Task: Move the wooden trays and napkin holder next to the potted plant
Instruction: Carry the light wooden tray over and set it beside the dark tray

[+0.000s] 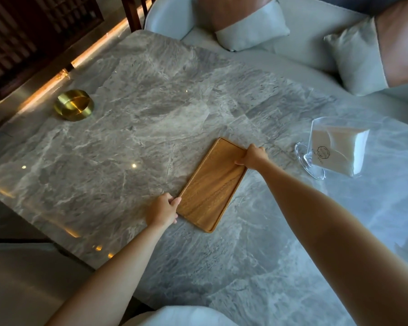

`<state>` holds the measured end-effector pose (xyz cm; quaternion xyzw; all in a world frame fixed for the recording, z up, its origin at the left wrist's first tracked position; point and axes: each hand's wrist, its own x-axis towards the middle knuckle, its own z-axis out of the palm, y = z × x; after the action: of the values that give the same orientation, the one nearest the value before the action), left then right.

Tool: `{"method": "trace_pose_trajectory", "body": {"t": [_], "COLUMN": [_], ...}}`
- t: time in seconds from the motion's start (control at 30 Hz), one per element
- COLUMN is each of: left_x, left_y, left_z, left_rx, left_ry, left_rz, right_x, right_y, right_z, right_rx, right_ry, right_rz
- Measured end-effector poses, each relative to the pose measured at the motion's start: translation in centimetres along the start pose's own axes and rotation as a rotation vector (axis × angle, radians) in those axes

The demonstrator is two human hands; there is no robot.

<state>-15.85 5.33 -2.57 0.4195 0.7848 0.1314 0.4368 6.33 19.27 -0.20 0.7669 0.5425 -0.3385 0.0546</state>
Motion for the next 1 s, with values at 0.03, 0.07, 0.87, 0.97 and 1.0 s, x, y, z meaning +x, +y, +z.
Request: {"method": "trace_pose_trajectory", "body": {"t": [0.03, 0.07, 0.87, 0.97, 1.0], "left_x": [0.0, 0.0, -4.1, -6.6, -7.5], "left_y": [-0.1, -0.3, 15.9, 19.2, 20.1], "left_z": [-0.1, -0.3, 2.8, 6.2, 7.4], "left_rx": [-0.006, -0.009, 0.035, 0.048, 0.055], "left_ry": [0.000, 0.002, 0.019, -0.052, -0.072], "left_rz": [0.003, 0.010, 0.533, 0.629, 0.652], "right_x": [-0.3, -0.8, -17.0, -19.5, -20.3], "right_y": [0.6, 1.2, 20.0, 23.7, 25.0], "right_z": [0.1, 0.2, -2.9, -3.1, -3.1], "right_rx": [0.036, 0.079, 1.047, 1.174, 1.207], "right_ry": [0.007, 0.016, 0.355, 0.411, 0.432], "right_rz": [0.019, 0.039, 0.254, 0.287, 0.309]}}
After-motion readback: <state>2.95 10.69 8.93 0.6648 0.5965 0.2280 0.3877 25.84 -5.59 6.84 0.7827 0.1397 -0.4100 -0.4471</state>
